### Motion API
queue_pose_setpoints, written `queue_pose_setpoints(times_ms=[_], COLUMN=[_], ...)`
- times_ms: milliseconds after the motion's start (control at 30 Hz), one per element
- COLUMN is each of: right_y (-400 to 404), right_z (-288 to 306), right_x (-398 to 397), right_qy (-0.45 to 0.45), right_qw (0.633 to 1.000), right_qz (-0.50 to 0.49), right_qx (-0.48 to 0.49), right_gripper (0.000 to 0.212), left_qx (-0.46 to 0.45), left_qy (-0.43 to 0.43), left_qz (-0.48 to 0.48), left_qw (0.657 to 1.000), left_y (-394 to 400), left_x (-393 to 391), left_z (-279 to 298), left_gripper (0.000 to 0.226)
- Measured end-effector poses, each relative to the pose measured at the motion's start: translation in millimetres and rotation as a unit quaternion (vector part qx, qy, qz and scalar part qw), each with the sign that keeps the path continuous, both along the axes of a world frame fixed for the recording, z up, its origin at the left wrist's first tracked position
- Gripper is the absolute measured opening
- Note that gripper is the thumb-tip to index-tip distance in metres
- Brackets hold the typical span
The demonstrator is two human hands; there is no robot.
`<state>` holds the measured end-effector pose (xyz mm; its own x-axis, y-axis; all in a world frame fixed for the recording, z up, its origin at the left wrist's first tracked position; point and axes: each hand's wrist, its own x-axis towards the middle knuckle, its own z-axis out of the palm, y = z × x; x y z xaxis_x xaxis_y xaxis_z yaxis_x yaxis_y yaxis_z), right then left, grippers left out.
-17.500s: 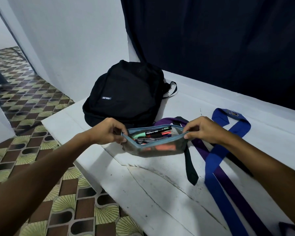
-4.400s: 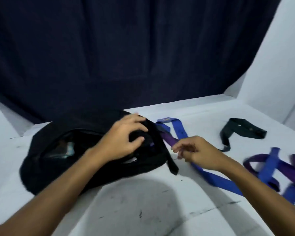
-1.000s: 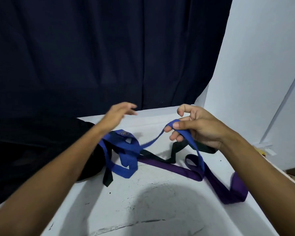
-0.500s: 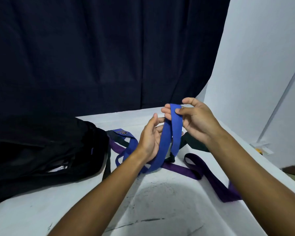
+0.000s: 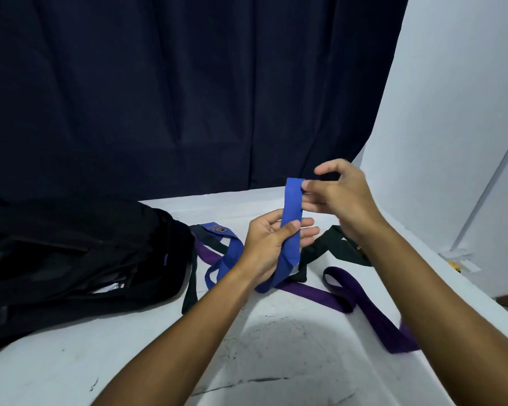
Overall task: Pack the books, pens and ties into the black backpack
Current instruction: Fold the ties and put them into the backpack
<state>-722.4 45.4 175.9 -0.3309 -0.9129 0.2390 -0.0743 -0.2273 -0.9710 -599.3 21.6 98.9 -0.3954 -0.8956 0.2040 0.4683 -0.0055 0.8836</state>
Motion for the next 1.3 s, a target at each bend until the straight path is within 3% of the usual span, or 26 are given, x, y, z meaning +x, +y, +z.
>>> queue_pose_setpoints(times_ms=[100, 233, 333, 500, 600, 800, 900, 1033, 1300], right_y=[7.1, 9.5, 3.3, -9.3, -9.0, -7.5, -8.3, -11.0, -8.5], right_z=[1.9, -20.3, -31.7, -24.6, -22.1, -30.7, -32.5, -35.0, -38.3], right_x=[-14.4, -10.0, 5.2, 11.9, 12.2, 13.1, 12.2, 12.9, 14.4], right_qy=[0.079, 0.005, -0.005, -0.010, -0.017, 0.034, 0.053, 0.068, 0.003], right_qw=[0.993, 0.997, 0.998, 0.998, 0.998, 0.997, 0.996, 0.996, 0.996], right_qz=[-0.082, 0.031, 0.053, -0.059, -0.054, 0.013, 0.045, 0.002, 0.010], right_qx=[-0.002, 0.070, 0.042, -0.005, -0.022, -0.067, -0.054, -0.063, -0.090], right_gripper=[0.027, 0.051, 0.065, 0.054, 0.042, 0.024, 0.027, 0.022, 0.032], left_qx=[-0.004, -0.013, -0.015, -0.011, -0.013, -0.006, -0.009, -0.017, -0.001], left_qy=[-0.012, -0.032, -0.049, -0.076, -0.087, -0.117, -0.129, -0.145, -0.106], left_qz=[0.009, 0.000, -0.015, 0.000, 0.028, 0.047, 0.054, 0.054, 0.055], left_qw=[1.000, 0.999, 0.999, 0.997, 0.996, 0.992, 0.990, 0.988, 0.993], left_y=[-3.5, -5.1, -3.7, -1.0, 0.1, -0.2, -0.5, 0.2, 2.2], left_x=[10.5, 14.6, 12.0, 11.2, 11.7, 14.3, 15.4, 15.6, 19.4], left_z=[1.4, 5.7, 7.8, 6.3, 6.5, 10.6, 10.4, 8.2, 8.4], left_gripper=[0.019, 0.018, 0.020, 0.016, 0.010, 0.019, 0.018, 0.014, 0.013])
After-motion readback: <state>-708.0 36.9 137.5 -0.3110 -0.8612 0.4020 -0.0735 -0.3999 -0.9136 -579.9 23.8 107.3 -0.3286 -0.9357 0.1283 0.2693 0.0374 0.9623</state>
